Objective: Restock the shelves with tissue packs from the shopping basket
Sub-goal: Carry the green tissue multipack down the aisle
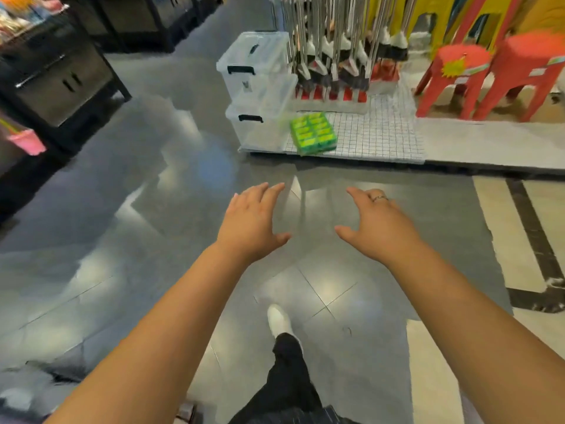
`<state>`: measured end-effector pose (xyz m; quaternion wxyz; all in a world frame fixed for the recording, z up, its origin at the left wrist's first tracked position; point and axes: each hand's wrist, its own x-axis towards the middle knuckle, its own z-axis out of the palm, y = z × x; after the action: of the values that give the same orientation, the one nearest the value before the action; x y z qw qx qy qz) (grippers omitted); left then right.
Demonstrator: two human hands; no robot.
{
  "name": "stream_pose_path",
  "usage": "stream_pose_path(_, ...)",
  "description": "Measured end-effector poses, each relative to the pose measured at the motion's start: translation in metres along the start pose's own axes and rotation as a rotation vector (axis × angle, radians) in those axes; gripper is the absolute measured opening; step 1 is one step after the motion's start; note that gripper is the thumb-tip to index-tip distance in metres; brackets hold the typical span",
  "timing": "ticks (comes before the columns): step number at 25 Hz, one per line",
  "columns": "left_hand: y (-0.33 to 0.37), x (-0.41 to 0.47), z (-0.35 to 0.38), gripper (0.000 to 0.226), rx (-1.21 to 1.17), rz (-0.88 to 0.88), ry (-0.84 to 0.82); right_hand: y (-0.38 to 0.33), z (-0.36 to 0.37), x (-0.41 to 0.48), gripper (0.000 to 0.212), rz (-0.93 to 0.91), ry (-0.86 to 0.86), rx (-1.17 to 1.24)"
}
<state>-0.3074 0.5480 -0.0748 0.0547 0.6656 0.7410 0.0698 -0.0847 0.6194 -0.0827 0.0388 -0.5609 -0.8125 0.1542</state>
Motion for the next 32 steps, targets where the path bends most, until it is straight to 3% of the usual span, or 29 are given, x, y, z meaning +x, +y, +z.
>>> stream_pose_path(11, -0.101, 0.364, 0.017, 0.090, 0.047, 0.052, -0.151, -0.013, -0.008, 0.360, 0.081, 0.153, -0.116, -0.168)
stream_pose_path(16, -0.123, 0.523, 0.044, 0.089, 0.073, 0.111, -0.141, 0.017, -0.007, 0.517, 0.083, 0.167, -0.145, -0.176)
stream_pose_path(22, -0.140, 0.719, 0.071, 0.090, 0.083, 0.064, -0.213, 0.069, -0.022, 0.713, 0.079, 0.165, -0.204, -0.167)
stream_pose_path(28, -0.155, 0.880, 0.082, 0.087, 0.028, 0.075, -0.266, 0.095, -0.030, 0.870, 0.078, 0.174, -0.264, -0.068)
stream_pose_path(32, -0.183, 1.004, 0.120, 0.085, 0.026, 0.149, -0.377, 0.107, 0.004, 0.969, 0.078, 0.301, -0.335, 0.071)
